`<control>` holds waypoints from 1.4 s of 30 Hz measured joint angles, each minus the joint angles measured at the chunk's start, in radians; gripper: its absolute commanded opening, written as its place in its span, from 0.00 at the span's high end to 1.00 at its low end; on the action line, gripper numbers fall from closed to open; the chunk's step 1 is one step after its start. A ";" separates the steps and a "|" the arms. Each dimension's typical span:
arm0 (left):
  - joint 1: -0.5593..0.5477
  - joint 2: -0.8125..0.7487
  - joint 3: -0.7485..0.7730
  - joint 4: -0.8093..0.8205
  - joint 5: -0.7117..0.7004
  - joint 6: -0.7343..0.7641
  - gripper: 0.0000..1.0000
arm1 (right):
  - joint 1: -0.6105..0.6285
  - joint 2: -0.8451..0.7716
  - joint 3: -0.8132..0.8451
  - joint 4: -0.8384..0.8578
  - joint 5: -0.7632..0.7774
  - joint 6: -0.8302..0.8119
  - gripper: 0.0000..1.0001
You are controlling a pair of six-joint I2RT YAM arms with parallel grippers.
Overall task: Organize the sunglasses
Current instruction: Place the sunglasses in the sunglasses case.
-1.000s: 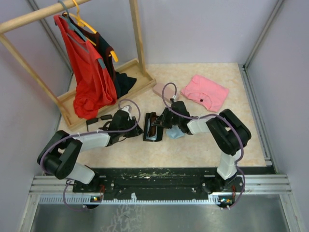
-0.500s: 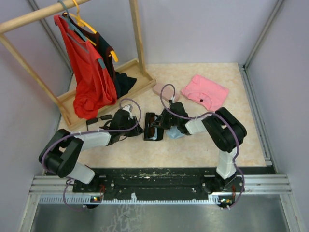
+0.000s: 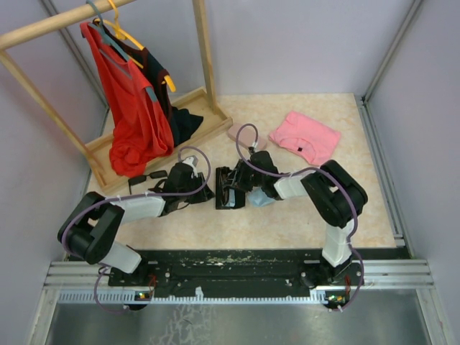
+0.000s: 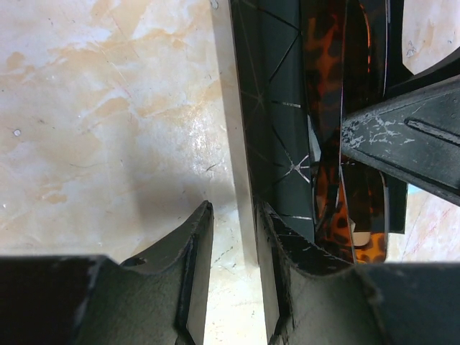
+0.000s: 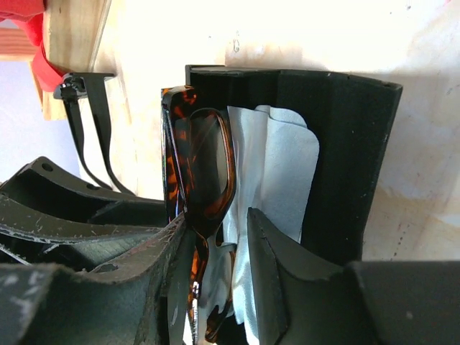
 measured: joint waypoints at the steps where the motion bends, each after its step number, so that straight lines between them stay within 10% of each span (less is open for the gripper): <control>1: 0.000 0.000 0.000 0.000 0.000 0.000 0.63 | 0.001 -0.003 0.004 -0.010 0.005 -0.004 0.62; 42: 0.000 -0.010 0.000 -0.015 0.000 0.000 0.72 | 0.002 -0.204 0.043 -0.394 0.260 -0.213 0.69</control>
